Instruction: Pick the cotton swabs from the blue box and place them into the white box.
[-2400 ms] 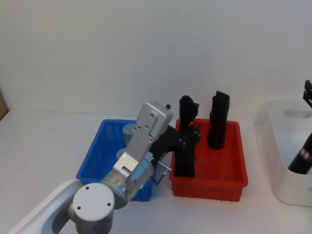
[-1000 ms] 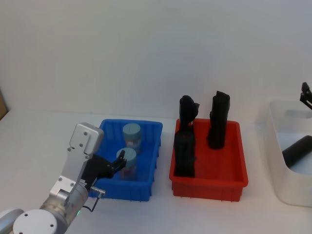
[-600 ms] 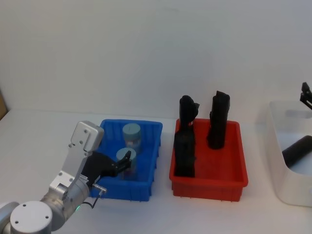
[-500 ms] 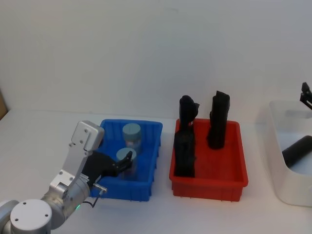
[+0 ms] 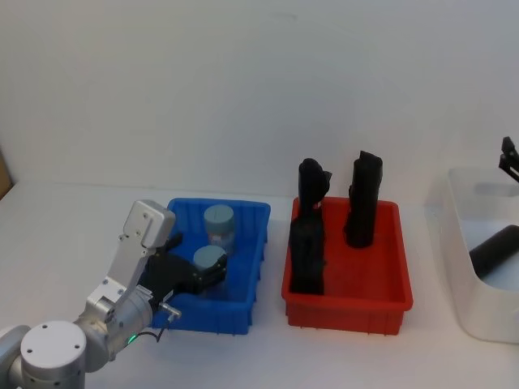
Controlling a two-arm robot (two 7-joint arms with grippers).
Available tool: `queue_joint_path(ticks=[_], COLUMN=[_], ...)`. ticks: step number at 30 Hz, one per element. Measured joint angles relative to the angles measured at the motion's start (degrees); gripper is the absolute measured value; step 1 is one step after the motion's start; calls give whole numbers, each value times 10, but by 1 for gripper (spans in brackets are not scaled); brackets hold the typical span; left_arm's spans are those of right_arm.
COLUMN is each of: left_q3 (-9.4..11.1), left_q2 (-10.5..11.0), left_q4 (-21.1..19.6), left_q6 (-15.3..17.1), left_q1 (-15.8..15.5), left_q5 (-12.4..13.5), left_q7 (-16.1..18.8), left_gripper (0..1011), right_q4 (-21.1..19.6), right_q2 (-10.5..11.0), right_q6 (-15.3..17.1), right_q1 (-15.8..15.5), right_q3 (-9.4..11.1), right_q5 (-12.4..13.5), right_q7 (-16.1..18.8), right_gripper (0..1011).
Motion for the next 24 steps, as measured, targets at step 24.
queue_joint_path(ticks=[24], left_q3=[-1], left_q2=[-26], left_q4=[80], left_q6=[0], left_q1=[-49], left_q5=[-1], left_q7=[-78], left_gripper=[1000], right_q4=[0], right_q2=[0], right_q6=[0], right_q1=[0], right_q3=[0], right_q5=[0], right_q7=[0], right_gripper=[1002])
